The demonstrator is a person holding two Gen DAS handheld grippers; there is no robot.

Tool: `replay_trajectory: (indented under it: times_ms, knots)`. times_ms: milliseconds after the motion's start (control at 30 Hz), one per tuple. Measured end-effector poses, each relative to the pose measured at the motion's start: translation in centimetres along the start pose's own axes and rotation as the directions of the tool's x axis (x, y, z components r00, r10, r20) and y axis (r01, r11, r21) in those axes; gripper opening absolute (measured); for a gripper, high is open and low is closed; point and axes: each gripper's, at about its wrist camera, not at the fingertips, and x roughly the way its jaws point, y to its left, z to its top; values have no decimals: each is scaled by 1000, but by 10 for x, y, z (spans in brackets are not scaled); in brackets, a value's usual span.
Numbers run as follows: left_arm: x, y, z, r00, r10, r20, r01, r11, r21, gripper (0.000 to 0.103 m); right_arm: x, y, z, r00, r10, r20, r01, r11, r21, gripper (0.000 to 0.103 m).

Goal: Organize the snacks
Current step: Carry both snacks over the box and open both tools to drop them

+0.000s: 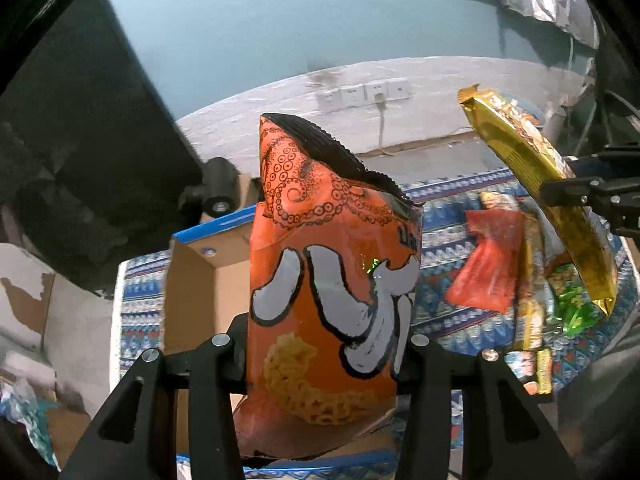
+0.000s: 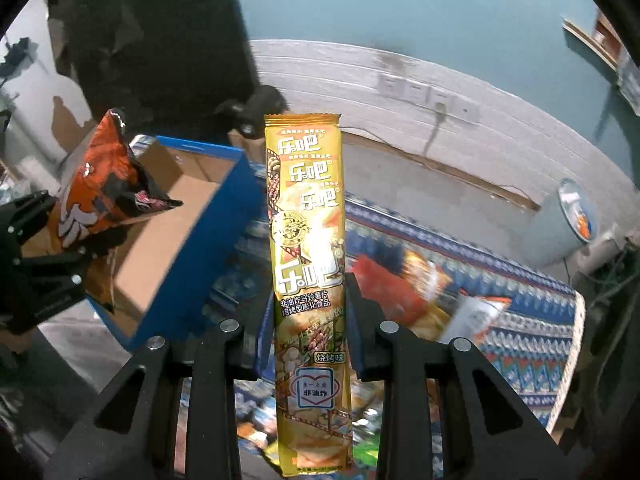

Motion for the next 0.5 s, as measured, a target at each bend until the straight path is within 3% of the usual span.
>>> replay_trajectory:
  times_ms: [500]
  knots:
    - [14,78,-38,999,29,-37,-34,989,-141,46,44,116,60,992,118,-49,-123,986,-116,29]
